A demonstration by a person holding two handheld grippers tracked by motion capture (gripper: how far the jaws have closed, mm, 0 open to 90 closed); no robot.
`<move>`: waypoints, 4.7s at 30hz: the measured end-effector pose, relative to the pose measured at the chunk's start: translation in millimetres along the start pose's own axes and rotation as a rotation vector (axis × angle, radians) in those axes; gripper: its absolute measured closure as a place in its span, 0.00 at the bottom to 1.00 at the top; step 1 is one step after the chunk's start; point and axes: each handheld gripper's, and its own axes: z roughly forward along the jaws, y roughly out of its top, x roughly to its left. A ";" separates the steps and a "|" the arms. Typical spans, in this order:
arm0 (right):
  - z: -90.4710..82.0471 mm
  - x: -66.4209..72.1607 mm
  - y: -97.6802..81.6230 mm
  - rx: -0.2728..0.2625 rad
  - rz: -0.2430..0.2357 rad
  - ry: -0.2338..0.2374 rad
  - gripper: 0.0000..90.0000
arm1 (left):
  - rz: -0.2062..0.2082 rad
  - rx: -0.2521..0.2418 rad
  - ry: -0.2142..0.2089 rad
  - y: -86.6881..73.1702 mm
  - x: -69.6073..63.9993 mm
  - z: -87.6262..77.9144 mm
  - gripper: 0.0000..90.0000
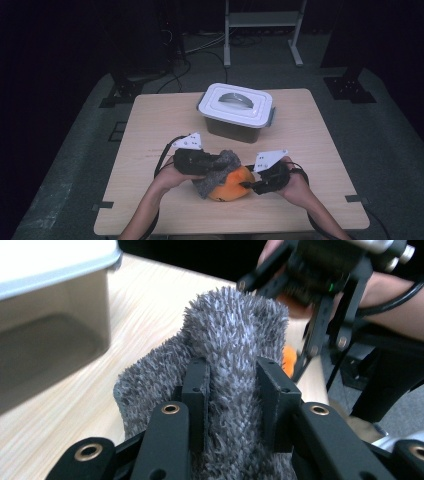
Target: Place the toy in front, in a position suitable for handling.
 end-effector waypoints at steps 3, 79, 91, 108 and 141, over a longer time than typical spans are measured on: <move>1.7 -7.6 -5.5 0.001 0.072 0.017 0.45 | -0.020 0.014 -0.034 -3.8 1.8 5.7 0.77; -6.5 -14.0 -19.1 0.056 0.175 0.080 0.34 | -0.050 0.065 -0.041 -23.2 12.3 6.3 0.77; -6.1 -20.7 -16.1 0.004 0.202 0.119 0.29 | -0.031 0.076 -0.070 -19.7 7.8 9.6 0.77; -6.9 -21.7 -24.3 -0.008 0.259 0.096 0.42 | -0.017 0.130 0.019 -26.1 15.6 1.5 0.76; -6.0 -13.3 -22.0 -0.013 0.244 0.064 0.42 | 0.012 0.088 -0.011 -19.2 8.2 2.3 0.76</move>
